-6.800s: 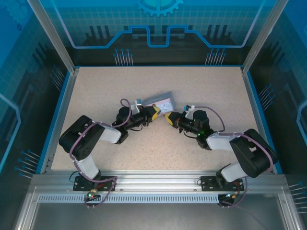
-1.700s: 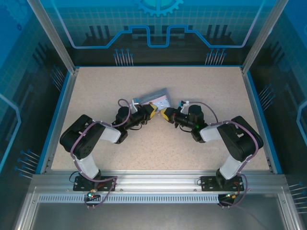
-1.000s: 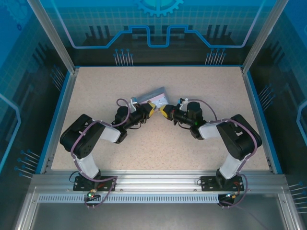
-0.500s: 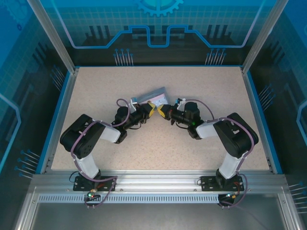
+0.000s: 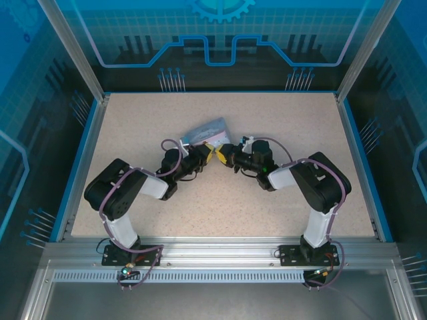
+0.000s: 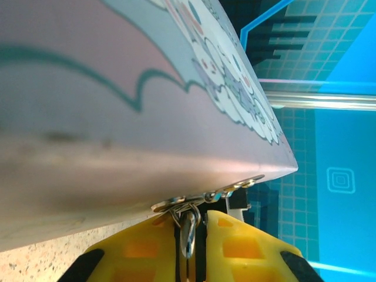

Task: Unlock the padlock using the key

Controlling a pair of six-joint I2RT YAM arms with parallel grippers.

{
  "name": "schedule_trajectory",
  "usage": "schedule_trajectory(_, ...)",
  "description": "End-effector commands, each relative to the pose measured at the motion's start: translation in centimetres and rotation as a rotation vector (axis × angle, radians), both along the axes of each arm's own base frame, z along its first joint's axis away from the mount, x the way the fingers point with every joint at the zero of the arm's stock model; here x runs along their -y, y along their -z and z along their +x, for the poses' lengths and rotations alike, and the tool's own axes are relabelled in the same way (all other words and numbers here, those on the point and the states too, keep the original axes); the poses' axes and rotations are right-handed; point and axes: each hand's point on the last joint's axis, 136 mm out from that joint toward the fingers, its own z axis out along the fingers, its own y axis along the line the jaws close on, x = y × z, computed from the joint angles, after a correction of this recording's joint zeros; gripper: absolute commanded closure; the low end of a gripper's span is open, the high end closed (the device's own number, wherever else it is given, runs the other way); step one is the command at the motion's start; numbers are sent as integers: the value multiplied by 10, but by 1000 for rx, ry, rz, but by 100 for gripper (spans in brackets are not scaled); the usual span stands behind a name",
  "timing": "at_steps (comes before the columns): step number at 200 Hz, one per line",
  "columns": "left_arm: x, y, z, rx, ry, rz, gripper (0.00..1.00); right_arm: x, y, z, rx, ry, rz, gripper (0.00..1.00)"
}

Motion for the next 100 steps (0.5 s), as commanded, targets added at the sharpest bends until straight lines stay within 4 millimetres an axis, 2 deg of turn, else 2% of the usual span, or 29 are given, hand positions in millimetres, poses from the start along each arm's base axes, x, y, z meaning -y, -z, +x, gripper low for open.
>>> schedule_trajectory(1, 26, 6, -18, -23, 117, 17, 100, 3, -24, -7, 79, -41, 19, 67)
schedule_trajectory(26, 24, 8, -13, -35, 105, 29, 100, 12, -24, -12, 83, -50, -10, 45)
schedule_trajectory(41, 22, 10, -11, -41, 97, 36, 100, 17, -18, -19, 67, -70, -45, 35)
schedule_trajectory(48, 21, 11, -10, -47, 95, 37, 100, 19, -15, -23, 64, -85, -68, 24)
schedule_trajectory(57, 20, 11, -9, -47, 93, 37, 100, 24, -9, -29, 48, -100, -107, 15)
schedule_trajectory(100, 20, 11, -5, -59, 94, 43, 100, 52, 8, -56, 24, -169, -329, 10)
